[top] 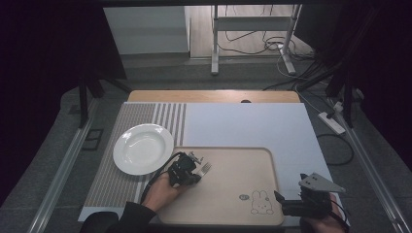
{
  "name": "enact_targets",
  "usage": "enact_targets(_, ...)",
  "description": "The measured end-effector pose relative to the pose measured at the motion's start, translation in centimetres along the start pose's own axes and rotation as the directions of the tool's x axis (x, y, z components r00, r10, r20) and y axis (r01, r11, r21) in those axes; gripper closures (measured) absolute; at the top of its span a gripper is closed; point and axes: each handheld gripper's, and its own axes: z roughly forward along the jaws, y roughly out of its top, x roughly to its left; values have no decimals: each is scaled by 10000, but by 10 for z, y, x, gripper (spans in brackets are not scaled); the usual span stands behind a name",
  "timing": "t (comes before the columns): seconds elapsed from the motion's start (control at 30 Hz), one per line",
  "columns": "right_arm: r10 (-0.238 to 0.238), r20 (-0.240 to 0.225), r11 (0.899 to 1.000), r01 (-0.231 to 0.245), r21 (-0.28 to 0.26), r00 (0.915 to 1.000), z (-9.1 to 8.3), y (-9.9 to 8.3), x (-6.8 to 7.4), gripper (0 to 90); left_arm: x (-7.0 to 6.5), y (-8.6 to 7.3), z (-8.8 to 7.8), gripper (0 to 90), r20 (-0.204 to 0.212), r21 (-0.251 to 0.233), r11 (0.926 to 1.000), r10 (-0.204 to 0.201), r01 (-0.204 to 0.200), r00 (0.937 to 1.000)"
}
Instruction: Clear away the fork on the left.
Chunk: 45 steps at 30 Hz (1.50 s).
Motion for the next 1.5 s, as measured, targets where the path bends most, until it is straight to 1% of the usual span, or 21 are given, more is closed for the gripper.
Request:
enact_targets(0.03, -2, 0, 10000, 2, -3, 10000, 0, 0, 0, 0, 2, -1, -1, 887, -148, 11, 10000, -28, 28, 9999)
enact_targets(0.07, -2, 0, 10000, 2, -3, 10000, 0, 0, 0, 0, 2, -1, -1, 888, -148, 11, 10000, -28, 28, 9999)
enact_targets(0.1, 10, 0, 10000, -10, -1, 10000, 0, 0, 0, 0, 6, -2, -2, 888, -218, 10, 10000, -91, 91, 9997)
enact_targets(0.13, 10, 0, 10000, -10, -1, 10000, 0, 0, 0, 0, 6, -2, -2, 888, -218, 10, 10000, -91, 91, 9997)
enact_targets(0.33, 35, 18, 10000, -35, -20, 10000, 0, 0, 0, 0, 19, -8, -6, 888, -289, -143, 9992, -374, 370, 9989)
enact_targets(0.37, 31, 17, 10000, -30, -26, 10000, 0, 0, 0, 0, 22, -10, -7, 888, -312, -163, 9989, -440, 435, 9985)
enact_targets(0.63, 13, 5, 10000, -13, 0, 10000, 0, 0, 0, 0, 32, -16, -11, 887, -422, -225, 9973, -707, 698, 9966)
enact_targets(0.67, 11, 5, 10000, -11, -5, 10000, 0, 0, 0, 0, 34, -17, -12, 887, -350, -224, 9970, -755, 747, 9965)
enact_targets(0.83, 2, 31, 10000, -2, 5, 10000, 0, 0, 0, 0, 39, -20, -14, 887, -306, -228, 9955, -925, 919, 9952)
enact_targets(1.07, 10, 32, 10000, -10, 8, 10000, 0, 0, 0, 0, 48, -27, -19, 887, -343, -170, 9916, -1290, 1284, 9911)
enact_targets(1.37, -32, 14, 10000, 32, -5, 10000, 1, 0, 1, 0, 55, -31, -22, 886, -406, -144, 9884, -1513, 1509, 9876)
enact_targets(1.43, -31, 24, 10000, 31, -5, 10000, 1, 0, 1, 0, 56, -32, -23, 886, -400, -142, 9866, -1632, 1628, 9858)
enact_targets(1.5, -37, 11, 10000, 37, 1, 10000, 1, 0, 1, 0, 57, -33, -24, 886, -421, -139, 9860, -1665, 1660, 9851)
